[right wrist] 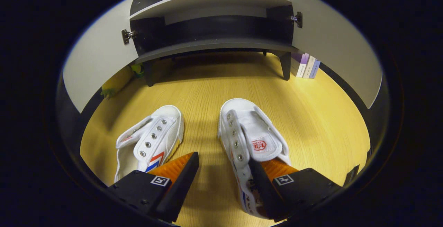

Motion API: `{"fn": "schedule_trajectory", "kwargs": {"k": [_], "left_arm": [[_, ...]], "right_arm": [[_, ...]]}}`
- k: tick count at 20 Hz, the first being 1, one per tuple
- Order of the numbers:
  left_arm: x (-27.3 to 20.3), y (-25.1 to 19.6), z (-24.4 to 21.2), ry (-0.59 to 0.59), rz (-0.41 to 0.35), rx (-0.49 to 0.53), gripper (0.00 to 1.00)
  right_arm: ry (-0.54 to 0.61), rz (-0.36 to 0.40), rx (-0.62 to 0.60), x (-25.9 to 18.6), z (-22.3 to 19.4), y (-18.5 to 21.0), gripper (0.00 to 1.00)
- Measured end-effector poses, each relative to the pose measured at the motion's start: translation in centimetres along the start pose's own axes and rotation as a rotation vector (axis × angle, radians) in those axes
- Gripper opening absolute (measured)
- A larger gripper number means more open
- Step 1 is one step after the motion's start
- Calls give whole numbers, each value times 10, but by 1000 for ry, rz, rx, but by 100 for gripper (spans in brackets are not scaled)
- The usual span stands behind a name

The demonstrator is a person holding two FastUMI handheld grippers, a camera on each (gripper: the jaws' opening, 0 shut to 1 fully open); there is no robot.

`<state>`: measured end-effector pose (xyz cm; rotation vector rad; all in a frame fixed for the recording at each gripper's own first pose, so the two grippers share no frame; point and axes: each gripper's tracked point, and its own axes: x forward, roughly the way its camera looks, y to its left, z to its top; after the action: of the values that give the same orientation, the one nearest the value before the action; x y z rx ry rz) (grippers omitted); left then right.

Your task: Grab one shoe with the right hand and put it into the shoe cabinet, grab the other shoe with the left hand and put it into the shoe cabinet; then close the right door with the right hand and the left door with the left hand.

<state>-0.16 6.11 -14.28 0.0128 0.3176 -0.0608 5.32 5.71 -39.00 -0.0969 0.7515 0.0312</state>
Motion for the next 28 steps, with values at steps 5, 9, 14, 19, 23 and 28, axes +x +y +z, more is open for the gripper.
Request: {"fn": "schedule_trajectory", "kwargs": {"k": [5, 9, 14, 19, 23, 28], "left_arm": [[1, 1, 3, -5, 12, -13, 98], [1, -2, 5, -9, 17, -25, 98], [-2, -8, 6, -10, 25, -23, 98], [-6, -15, 8, -11, 26, -25, 98], [-4, -25, 14, -25, 17, -23, 98], [-5, -30, 27, -64, 11, -20, 97]], "right_arm": [[25, -63, -4, 14, 11, -13, 48], [57, -30, 45, 19, 13, -8, 18], [97, 30, 68, 20, 12, -4, 5], [80, 56, 26, 9, 19, -3, 5], [24, 82, -35, -16, 35, 5, 5], [-58, 117, -81, -56, 81, 10, 5]]}}
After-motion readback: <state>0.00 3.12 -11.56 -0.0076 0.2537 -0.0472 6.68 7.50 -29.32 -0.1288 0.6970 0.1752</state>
